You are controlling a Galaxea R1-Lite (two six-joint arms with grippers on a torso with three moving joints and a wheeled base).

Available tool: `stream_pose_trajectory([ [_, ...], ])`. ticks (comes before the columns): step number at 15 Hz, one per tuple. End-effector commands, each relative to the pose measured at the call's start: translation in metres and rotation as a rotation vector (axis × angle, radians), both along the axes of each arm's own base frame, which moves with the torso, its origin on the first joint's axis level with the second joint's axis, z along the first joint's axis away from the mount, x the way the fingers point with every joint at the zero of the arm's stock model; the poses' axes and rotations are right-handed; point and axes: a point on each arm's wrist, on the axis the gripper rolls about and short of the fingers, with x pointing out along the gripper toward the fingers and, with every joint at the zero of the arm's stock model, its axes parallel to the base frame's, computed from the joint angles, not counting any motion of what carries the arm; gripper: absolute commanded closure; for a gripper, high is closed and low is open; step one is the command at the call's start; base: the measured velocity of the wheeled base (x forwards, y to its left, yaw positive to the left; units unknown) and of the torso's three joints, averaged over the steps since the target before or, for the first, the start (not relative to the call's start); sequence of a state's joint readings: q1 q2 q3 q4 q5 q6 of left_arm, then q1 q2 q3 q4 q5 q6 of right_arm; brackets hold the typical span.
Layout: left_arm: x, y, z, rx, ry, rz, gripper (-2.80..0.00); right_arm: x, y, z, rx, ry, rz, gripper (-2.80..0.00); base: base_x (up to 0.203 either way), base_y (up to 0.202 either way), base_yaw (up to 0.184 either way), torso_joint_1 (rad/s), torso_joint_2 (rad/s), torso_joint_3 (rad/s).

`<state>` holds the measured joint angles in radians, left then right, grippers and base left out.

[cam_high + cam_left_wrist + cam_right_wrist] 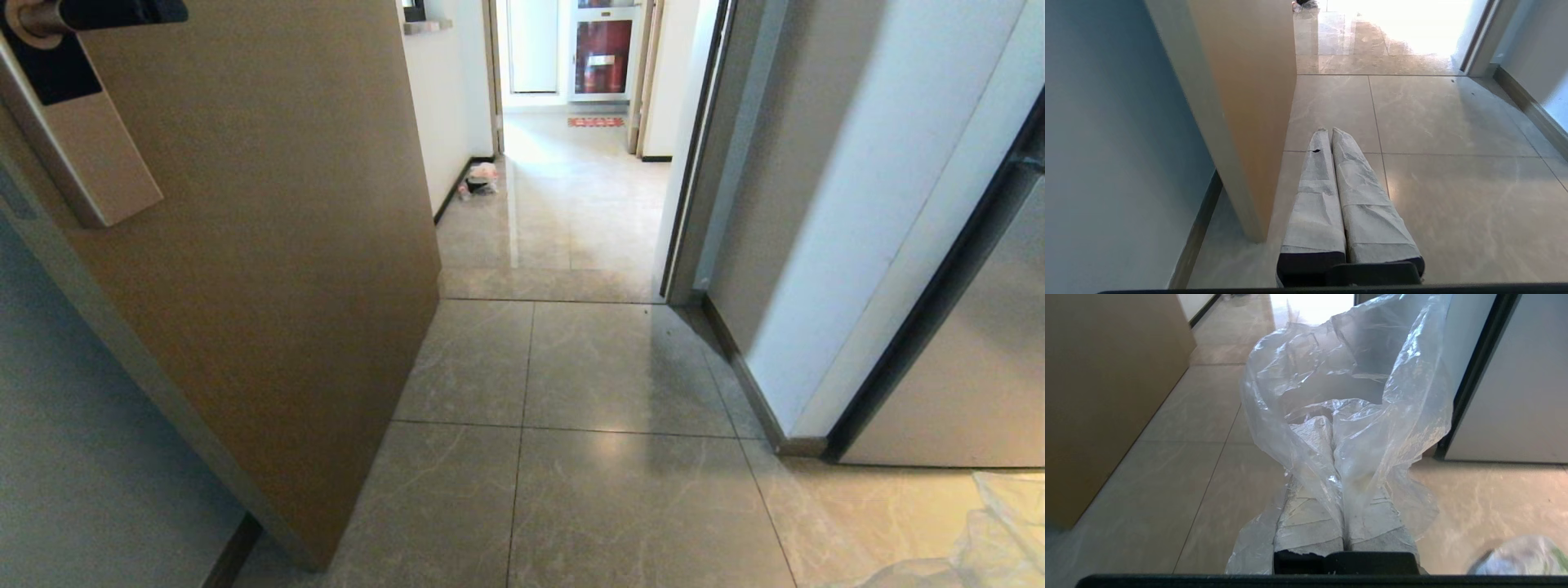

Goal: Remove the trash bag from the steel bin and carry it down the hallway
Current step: Put the trash bag at the door

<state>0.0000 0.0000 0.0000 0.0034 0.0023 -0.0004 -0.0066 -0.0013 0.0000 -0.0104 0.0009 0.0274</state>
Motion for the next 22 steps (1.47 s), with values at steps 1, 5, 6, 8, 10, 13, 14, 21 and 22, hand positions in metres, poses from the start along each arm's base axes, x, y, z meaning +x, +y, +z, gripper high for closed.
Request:
stream_pose_trajectory([
  [1,0.0,0.0,0.0,-0.001,0.0,0.001,0.0,0.0001,0.0,-0.0004,0.0,0.001,0.001,0.0,0.194,0.0,-0.001,0.008,0.0,0.002],
  [5,0.0,0.0,0.0,-0.001,0.0,0.001,0.0,0.0001,0.0,-0.0004,0.0,0.001,0.0,0.0,0.195,0.0,0.0,0.003,0.0,0.002],
  [6,0.0,0.0,0.0,-0.001,0.0,0.001,0.0,0.0001,0.0,-0.0004,0.0,0.001,0.0,0.0,0.19,0.0,0.0,0.002,0.01,0.0],
  [8,0.0,0.0,0.0,-0.001,0.0,0.001,0.0,0.0001,0.0,-0.0004,0.0,0.001,0.0,0.0,0.189,0.0,0.004,0.006,0.01,0.003],
  [10,0.0,0.0,0.0,-0.001,0.0,0.001,0.0,0.0,0.0,-0.0002,0.0,0.0,0.001,0.0,0.191,0.0,0.001,0.004,0.0,0.003],
  [13,0.0,0.0,0.0,-0.001,0.0,0.001,0.0,0.0001,0.0,-0.0004,0.0,0.001,0.001,0.0,0.193,0.0,0.002,0.0,0.0,0.001],
  [14,0.0,0.0,0.0,-0.001,0.0,0.001,0.0,0.0,0.0,0.0,0.0,-0.001,0.001,0.0,0.193,0.0,0.002,0.005,0.0,0.005],
  [21,0.0,0.0,0.0,-0.001,0.0,0.0,0.0,0.0,0.0,-0.0002,0.0,0.0,0.001,0.0,0.192,0.0,0.001,0.002,0.0,0.002],
  [22,0.0,0.0,0.0,-0.001,0.0,0.001,0.0,0.0001,0.0,-0.0004,0.0,0.001,0.0,0.0,0.193,0.0,0.001,0.0,0.0,0.0],
])
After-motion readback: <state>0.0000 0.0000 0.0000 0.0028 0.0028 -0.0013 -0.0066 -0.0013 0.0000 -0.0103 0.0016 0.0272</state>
